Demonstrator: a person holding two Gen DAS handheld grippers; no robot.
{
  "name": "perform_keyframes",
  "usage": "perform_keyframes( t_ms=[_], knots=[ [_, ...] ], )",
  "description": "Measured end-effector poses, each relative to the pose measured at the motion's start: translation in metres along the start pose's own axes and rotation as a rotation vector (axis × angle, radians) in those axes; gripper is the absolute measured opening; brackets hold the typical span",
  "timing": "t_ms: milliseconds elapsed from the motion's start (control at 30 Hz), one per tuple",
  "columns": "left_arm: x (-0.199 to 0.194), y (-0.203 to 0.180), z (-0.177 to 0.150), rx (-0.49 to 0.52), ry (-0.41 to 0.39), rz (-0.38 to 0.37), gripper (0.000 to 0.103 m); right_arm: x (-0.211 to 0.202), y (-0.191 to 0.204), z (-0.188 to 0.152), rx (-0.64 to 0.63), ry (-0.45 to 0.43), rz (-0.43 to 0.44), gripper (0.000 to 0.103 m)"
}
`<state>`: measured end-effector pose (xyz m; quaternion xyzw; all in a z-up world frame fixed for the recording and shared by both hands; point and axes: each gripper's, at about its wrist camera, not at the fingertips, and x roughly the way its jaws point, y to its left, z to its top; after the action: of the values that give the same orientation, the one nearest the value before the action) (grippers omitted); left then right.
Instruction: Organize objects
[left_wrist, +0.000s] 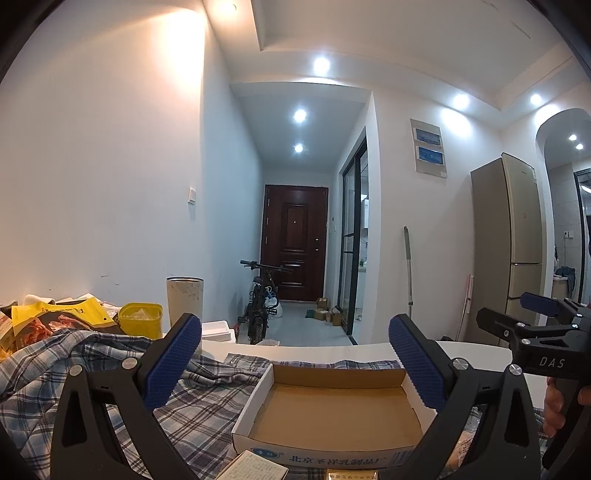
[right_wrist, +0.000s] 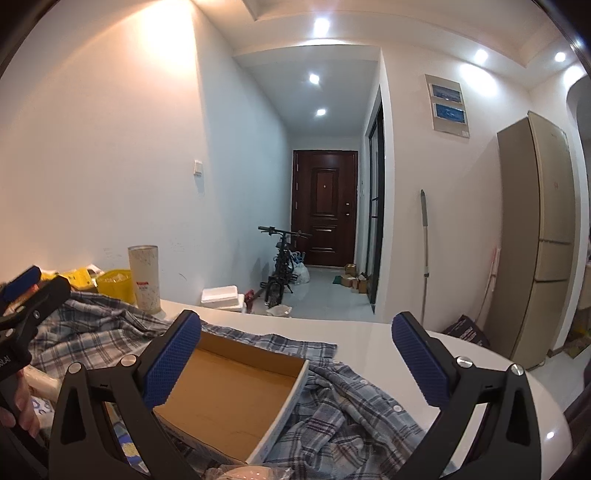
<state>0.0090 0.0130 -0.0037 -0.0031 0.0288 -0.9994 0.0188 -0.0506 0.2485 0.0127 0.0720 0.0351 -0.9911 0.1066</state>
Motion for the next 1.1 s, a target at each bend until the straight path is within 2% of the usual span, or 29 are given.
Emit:
perform_keyframes(
  t_ms=[100,433,500,600,767,867,967,1100],
  knots=[
    [-0.001,-0.001,0.000,0.008,-0.008,-0.002,0.103,-0.004,0.004,0.005,-0.005,0.026,0.000,0.103],
    [-0.004,-0.006,0.000,0.029,-0.023,-0.010,0.103,-0.001,0.022,-0.004,-0.056,0.247,-0.009,0.103],
    [-0.005,-0.007,0.000,0.032,-0.024,-0.015,0.103,0.003,0.024,-0.012,-0.066,0.314,-0.018,0.093],
    [-0.005,-0.009,0.000,0.041,-0.023,-0.019,0.103,0.012,0.029,-0.029,-0.094,0.413,-0.007,0.090],
    [-0.004,-0.010,0.000,0.035,-0.012,-0.034,0.103,0.026,0.023,-0.063,-0.025,0.572,0.049,0.083],
    [-0.003,-0.011,0.000,0.034,-0.008,-0.032,0.103,0.033,0.021,-0.079,-0.030,0.609,0.048,0.079],
    [-0.002,-0.010,0.000,0.032,0.002,-0.028,0.103,0.043,0.023,-0.089,-0.023,0.657,0.079,0.058],
    [0.000,-0.007,-0.001,0.026,0.012,-0.019,0.103,0.041,0.024,-0.085,-0.021,0.623,0.095,0.051]
  ],
)
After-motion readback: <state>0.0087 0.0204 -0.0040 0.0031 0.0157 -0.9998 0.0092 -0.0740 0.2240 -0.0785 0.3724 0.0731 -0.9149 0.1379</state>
